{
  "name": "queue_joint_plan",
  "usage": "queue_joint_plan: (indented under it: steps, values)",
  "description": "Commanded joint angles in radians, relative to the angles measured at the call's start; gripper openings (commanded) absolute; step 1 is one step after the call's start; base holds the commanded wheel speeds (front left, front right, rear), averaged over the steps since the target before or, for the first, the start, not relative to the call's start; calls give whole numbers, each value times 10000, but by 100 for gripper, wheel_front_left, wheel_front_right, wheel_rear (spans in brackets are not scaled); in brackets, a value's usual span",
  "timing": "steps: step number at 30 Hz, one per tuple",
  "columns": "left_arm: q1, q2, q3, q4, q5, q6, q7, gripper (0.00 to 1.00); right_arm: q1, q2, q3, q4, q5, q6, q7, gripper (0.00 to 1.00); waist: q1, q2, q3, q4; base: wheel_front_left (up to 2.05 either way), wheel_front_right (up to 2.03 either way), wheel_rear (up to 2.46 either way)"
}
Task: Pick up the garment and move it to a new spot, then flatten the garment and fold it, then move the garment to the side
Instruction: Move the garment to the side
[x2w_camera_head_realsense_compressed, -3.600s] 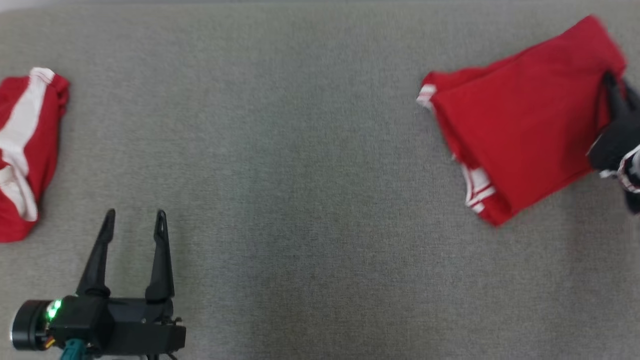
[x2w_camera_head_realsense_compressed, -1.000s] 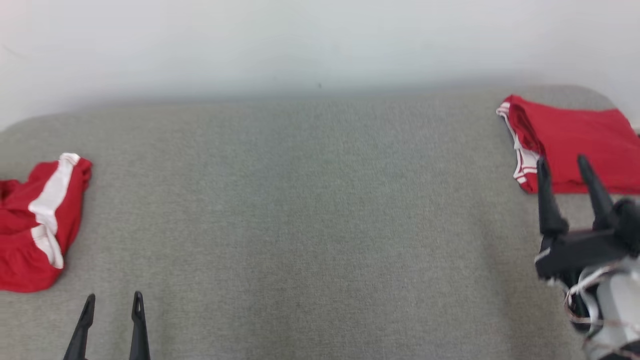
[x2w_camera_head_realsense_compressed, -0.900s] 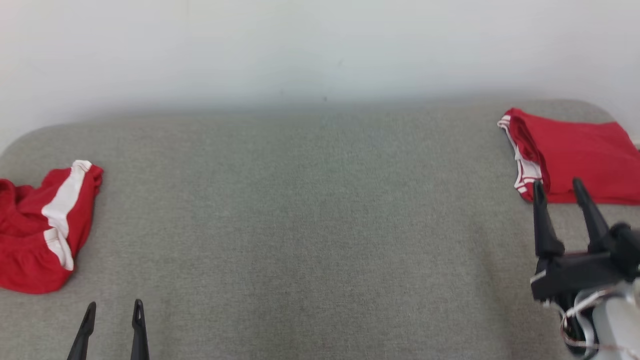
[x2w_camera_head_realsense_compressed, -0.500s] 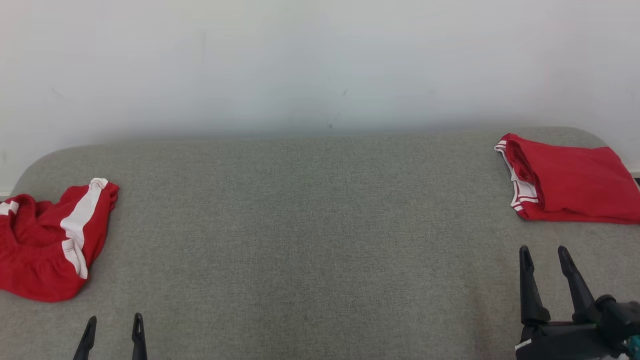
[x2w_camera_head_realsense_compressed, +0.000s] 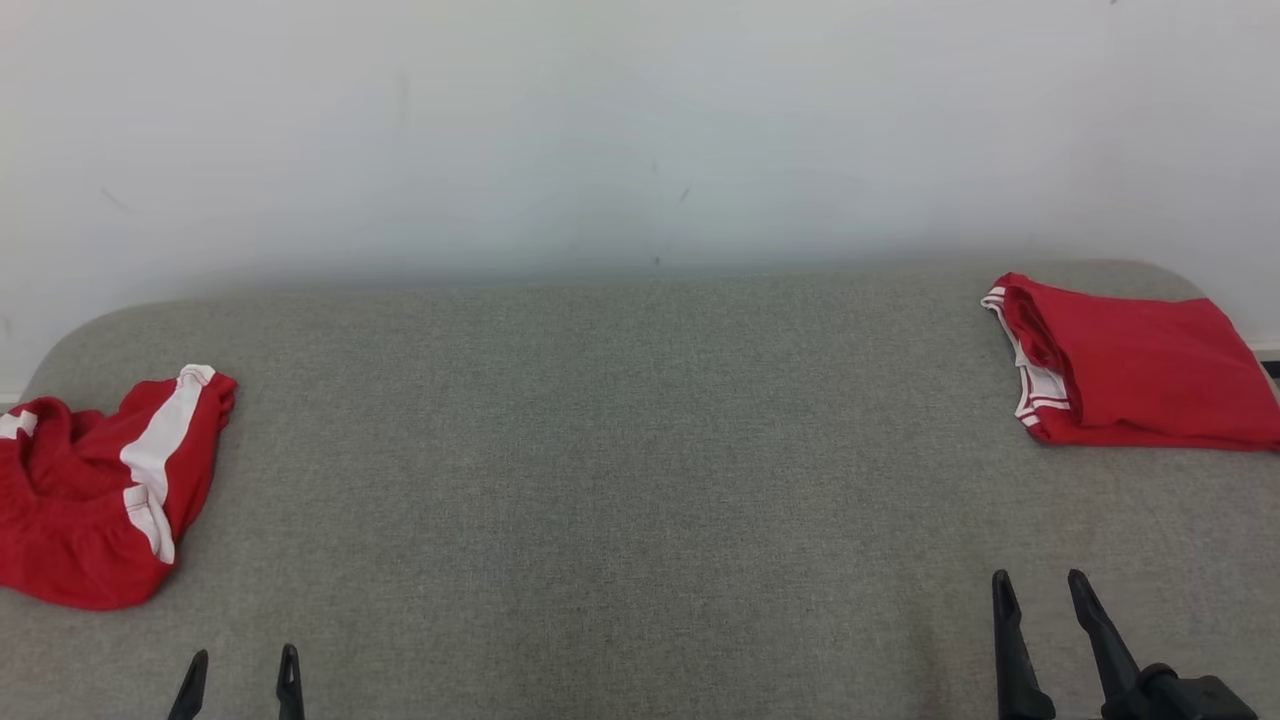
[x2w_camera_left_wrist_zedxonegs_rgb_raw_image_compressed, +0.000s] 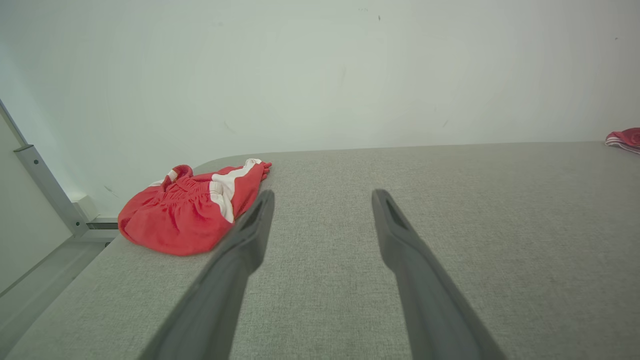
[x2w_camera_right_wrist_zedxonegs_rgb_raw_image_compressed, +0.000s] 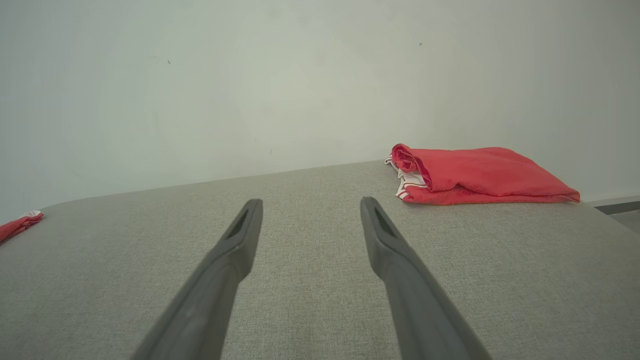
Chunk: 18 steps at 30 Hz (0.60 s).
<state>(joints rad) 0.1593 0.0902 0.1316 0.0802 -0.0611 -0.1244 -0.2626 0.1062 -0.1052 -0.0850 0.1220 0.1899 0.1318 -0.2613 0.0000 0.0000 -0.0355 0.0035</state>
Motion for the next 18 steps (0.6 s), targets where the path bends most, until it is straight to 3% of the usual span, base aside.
queue_joint_plan:
  steps: [1,18]
  values:
    - [98,-3,-14,45,23,-41,-30,100,117,82,57,0,-45,-27,-44,100,0,0,-10,39,0,0,0]
    - [-14,2,-109,320,163,-34,-30,100,267,275,357,260,-155,-27,-46,100,0,0,-141,321,0,0,0]
